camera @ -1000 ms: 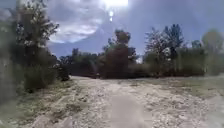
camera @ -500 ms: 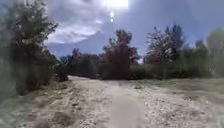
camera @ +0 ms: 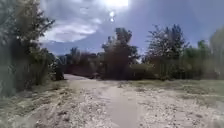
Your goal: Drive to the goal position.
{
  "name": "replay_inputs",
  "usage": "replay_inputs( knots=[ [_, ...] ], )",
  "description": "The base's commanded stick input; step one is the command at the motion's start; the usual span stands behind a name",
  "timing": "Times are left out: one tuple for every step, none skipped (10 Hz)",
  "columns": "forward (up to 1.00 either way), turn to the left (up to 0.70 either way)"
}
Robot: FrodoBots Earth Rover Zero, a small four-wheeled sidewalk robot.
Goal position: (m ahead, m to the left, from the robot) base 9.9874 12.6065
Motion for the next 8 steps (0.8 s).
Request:
replay_inputs(
  knots=[
    [0.70,0.00],
    [0.70,0.00],
    [0.70,0.00],
    [0.70,0.00],
    [0.70,0.00],
    [0.70,0.00],
    [0.70,0.00],
    [0.70,0.00]
  ],
)
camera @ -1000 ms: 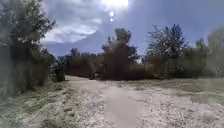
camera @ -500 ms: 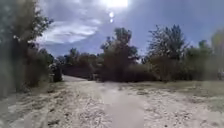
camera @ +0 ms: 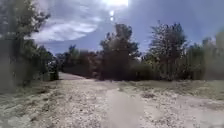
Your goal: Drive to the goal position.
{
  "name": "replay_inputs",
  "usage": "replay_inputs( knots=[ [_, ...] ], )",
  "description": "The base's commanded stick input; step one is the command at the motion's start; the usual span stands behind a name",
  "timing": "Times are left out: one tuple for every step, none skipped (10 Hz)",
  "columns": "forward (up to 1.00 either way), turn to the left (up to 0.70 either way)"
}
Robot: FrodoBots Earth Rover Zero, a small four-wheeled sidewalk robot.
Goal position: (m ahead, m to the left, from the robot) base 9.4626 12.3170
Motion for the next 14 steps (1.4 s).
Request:
replay_inputs(
  knots=[
    [0.70,0.00],
    [0.70,0.00],
    [0.70,0.00],
    [0.70,0.00],
    [0.70,0.00],
    [0.70,0.00],
    [0.70,0.00],
    [0.70,0.00],
    [0.70,0.00],
    [0.70,0.00],
    [0.70,0.00],
    [0.70,0.00],
    [0.70,0.00],
    [0.70,0.00]
  ],
)
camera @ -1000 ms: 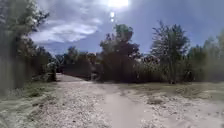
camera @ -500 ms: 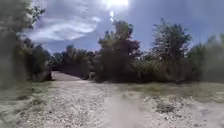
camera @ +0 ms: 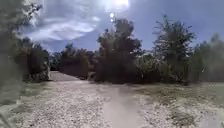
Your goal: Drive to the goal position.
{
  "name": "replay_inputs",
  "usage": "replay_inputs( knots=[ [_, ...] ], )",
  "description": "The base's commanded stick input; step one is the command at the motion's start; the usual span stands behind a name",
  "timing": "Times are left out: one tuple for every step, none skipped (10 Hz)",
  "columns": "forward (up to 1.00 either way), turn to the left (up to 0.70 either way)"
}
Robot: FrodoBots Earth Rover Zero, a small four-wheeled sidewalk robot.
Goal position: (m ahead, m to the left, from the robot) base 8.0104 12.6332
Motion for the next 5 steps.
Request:
replay_inputs(
  knots=[
    [0.70,0.00],
    [0.70,0.00],
    [0.70,0.00],
    [0.70,0.00],
    [0.70,0.09]
  ],
)
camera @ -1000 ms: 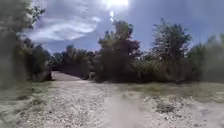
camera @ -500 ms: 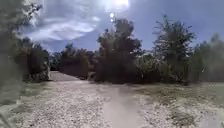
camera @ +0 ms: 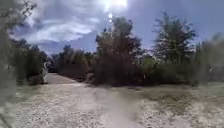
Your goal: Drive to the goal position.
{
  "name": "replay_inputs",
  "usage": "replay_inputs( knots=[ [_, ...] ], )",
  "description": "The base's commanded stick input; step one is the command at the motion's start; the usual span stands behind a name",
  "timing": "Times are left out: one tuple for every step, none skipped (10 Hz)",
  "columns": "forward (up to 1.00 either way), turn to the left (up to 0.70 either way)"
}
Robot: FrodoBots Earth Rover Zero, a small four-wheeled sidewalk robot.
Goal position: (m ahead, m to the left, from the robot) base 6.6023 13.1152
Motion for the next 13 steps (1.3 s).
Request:
replay_inputs(
  knots=[
    [0.70,0.31],
    [0.70,0.35],
    [0.70,0.35],
    [0.70,0.35],
    [0.70,0.35],
    [0.70,0.35],
    [0.70,0.35],
    [0.70,0.33],
    [0.70,0.00],
    [0.70,0.00],
    [0.70,0.00],
    [0.70,0.00],
    [0.70,0.00]
  ],
)
